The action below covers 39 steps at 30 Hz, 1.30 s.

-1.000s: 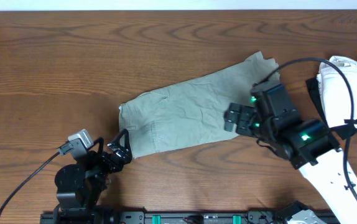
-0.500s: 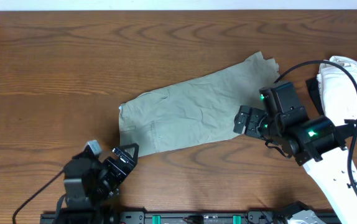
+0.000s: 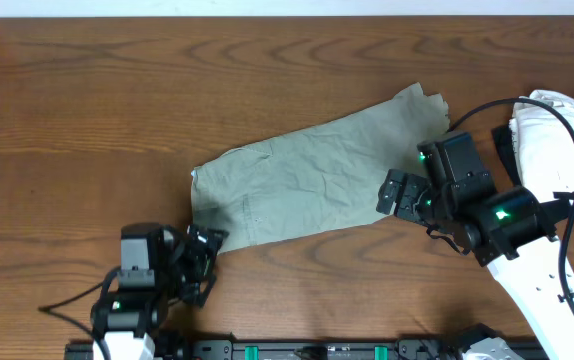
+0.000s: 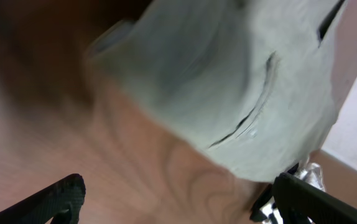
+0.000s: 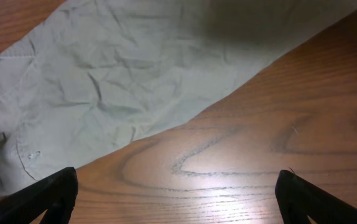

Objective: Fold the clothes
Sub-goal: 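Grasp the pants' left end with the left gripper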

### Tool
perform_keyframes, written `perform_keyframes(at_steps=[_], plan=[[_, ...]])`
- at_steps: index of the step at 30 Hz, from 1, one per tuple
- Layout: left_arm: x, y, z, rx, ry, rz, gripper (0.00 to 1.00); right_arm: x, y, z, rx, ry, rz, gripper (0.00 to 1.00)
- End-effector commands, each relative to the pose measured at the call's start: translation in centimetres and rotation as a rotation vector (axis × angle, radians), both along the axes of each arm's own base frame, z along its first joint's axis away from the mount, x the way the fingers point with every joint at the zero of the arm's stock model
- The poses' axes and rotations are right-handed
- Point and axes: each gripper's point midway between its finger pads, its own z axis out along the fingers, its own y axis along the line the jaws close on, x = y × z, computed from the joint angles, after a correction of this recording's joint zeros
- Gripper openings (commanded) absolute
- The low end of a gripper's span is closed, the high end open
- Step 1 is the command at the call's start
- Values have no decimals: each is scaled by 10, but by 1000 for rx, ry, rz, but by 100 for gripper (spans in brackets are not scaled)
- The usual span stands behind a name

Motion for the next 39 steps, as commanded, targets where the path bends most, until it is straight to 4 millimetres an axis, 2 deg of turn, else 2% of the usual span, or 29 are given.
perform_keyframes(at_steps=[1,13,14,16,21,24,28,31,34,39], plan=[[9,2,-9,17,16,2,98,2,-6,0,-14,-5,-32,99],[33,7,-56,45,130,21,99,-1,-15,-2,-61,7,-48,99],[35,7,-58,47,131,18,95,-1,-17,-2,-67,7,-50,99],[38,8,-62,54,126,12,78,-2,-19,-3,-79,7,-56,99],[42,17,-66,109,114,24,44,-1,-22,-3,-95,4,-63,99],[45,21,-66,133,105,33,28,-1,-22,-3,-96,4,-64,99],[57,33,-59,160,63,53,14,-1,-24,-3,-106,2,-63,99],[68,50,-52,173,35,96,10,-1,-28,-4,-126,1,-69,99],[77,72,-44,192,6,150,10,-1,-33,-10,-156,0,-81,99],[77,97,-44,202,12,230,10,1,-33,-27,-157,2,-81,99]])
